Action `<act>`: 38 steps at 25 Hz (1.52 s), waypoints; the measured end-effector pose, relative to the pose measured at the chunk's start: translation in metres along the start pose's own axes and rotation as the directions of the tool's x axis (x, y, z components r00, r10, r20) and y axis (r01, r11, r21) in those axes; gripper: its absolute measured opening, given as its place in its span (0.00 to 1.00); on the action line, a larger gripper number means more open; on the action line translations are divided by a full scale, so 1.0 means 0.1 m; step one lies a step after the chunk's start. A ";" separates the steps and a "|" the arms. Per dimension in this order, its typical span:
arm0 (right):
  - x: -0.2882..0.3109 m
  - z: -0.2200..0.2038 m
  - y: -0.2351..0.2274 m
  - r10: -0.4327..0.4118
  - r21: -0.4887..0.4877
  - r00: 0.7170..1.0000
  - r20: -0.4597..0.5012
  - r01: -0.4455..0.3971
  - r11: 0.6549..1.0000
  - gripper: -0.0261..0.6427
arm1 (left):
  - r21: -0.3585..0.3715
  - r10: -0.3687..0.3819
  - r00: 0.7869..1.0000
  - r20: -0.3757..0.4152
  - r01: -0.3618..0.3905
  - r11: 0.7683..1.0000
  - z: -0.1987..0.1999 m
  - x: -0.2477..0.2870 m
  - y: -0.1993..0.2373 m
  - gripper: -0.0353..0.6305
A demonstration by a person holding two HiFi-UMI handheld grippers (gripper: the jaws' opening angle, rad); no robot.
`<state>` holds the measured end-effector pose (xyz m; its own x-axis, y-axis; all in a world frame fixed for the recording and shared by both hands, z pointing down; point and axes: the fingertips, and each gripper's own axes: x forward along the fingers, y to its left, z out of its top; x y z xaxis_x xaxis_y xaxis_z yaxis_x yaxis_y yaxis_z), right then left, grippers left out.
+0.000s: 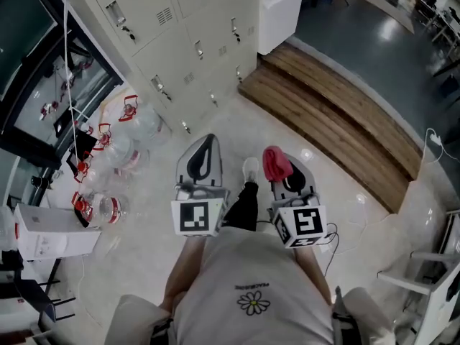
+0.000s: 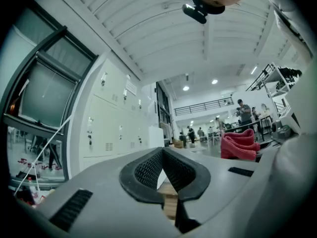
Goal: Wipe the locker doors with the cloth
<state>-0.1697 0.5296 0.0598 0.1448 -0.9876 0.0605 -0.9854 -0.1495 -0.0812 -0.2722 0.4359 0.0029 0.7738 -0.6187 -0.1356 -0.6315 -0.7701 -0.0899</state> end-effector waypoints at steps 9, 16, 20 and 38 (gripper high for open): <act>0.86 -0.14 -0.67 -0.034 -0.014 0.999 -0.022 0.034 0.999 0.10 | 0.016 -0.030 0.999 -0.014 0.030 0.999 -0.46 1.27 0.27 0.08; 2.20 0.15 -1.29 0.078 -0.008 0.996 -0.045 -0.078 0.997 0.10 | 0.013 -0.021 0.999 0.034 0.020 1.000 -0.43 2.63 0.50 0.08; 2.94 0.33 -1.49 0.139 -0.040 0.990 -0.033 -0.140 0.989 0.10 | -0.001 0.062 0.997 0.051 -0.062 0.998 -0.52 3.23 0.92 0.08; 4.44 0.50 -2.11 0.470 -0.010 0.877 -0.100 -0.473 0.881 0.10 | -0.026 0.391 0.918 -0.061 -0.393 0.919 -0.86 4.24 1.15 0.08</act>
<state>0.1073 0.1200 0.0543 -0.3451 -0.9316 0.1141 -0.9375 0.3362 -0.0900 -0.0126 0.0715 0.0197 0.4664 -0.8789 -0.0998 -0.8835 -0.4685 -0.0032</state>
